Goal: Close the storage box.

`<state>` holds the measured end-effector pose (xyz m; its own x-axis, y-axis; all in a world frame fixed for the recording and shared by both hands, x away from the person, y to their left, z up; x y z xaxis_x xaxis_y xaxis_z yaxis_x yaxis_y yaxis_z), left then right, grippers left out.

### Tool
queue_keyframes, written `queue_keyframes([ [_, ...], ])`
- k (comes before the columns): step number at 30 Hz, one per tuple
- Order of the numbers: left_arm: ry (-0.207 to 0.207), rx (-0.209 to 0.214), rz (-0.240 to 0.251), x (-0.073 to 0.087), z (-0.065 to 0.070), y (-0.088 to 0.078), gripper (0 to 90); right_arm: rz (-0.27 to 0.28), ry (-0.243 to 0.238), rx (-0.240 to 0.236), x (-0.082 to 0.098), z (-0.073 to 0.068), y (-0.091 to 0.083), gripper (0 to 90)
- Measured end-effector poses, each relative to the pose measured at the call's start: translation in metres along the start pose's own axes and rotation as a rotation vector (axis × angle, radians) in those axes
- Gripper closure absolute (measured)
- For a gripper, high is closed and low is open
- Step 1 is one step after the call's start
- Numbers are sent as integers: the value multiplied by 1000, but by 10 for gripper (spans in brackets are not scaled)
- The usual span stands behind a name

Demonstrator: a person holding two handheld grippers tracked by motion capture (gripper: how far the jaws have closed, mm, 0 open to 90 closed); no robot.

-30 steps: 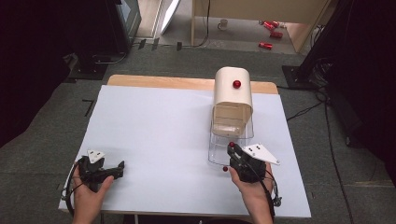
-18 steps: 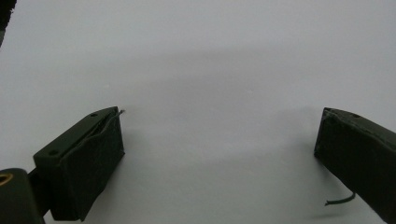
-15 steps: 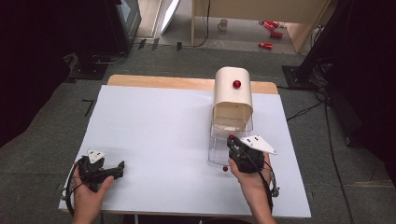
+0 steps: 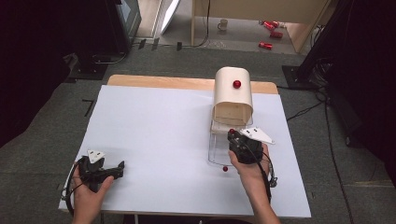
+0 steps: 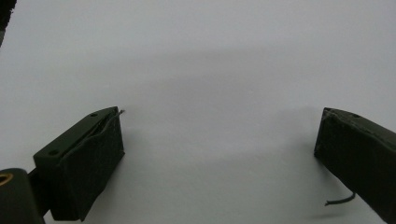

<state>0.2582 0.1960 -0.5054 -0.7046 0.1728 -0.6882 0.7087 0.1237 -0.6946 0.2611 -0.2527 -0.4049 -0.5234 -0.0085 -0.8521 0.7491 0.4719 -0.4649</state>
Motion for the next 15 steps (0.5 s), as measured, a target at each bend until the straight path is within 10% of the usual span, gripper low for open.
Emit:
queue_keyframes([
  [15, 0, 0, 0, 0, 0, 0, 12, 0, 4, 14, -8, 7, 12, 757],
])
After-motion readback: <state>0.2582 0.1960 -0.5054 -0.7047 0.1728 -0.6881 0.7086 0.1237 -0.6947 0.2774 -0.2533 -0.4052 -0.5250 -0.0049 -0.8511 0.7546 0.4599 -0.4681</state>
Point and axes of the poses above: each handheld gripper's, and its own axes: y roughly forward along the jaws, x roughly out of its underside, z roughly to its right, the point moved 1 cm from there along y, roughly forward along the jaws, and after that the axes turned 15 degrees about -x, right-handed, at the moved point
